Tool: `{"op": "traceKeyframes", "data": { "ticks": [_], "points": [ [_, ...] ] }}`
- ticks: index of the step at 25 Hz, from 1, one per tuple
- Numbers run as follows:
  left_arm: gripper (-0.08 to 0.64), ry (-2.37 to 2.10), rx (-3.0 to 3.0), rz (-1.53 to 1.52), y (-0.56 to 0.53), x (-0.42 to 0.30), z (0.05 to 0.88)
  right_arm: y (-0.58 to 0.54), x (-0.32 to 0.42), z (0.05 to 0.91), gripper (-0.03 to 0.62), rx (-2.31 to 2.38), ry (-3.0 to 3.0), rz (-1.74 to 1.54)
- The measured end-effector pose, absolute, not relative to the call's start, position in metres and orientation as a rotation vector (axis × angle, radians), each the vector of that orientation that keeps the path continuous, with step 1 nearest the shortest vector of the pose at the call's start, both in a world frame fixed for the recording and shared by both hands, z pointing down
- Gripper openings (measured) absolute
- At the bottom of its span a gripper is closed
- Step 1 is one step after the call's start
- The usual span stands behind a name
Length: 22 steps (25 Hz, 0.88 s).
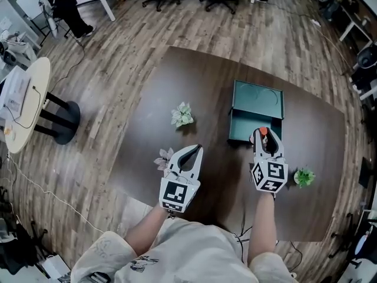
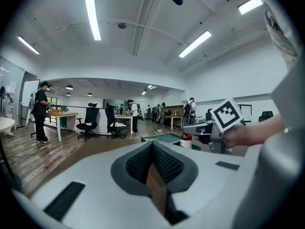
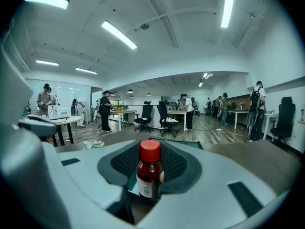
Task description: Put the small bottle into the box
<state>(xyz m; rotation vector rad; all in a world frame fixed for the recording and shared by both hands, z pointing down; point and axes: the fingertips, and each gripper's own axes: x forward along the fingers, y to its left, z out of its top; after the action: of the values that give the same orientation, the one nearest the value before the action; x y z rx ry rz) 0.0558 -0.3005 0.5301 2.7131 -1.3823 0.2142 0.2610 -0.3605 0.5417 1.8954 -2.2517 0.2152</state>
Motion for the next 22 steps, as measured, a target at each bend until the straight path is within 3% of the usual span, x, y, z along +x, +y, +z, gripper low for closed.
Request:
{"op": "traceKeyframes", "data": {
  "ticks": [22],
  "points": [
    [0.002,-1.367,2.654,0.261,-0.309,0.054,0.554,-0.422,0.242,0.620,0.127,1.734,-2.192,0.357]
  ]
}}
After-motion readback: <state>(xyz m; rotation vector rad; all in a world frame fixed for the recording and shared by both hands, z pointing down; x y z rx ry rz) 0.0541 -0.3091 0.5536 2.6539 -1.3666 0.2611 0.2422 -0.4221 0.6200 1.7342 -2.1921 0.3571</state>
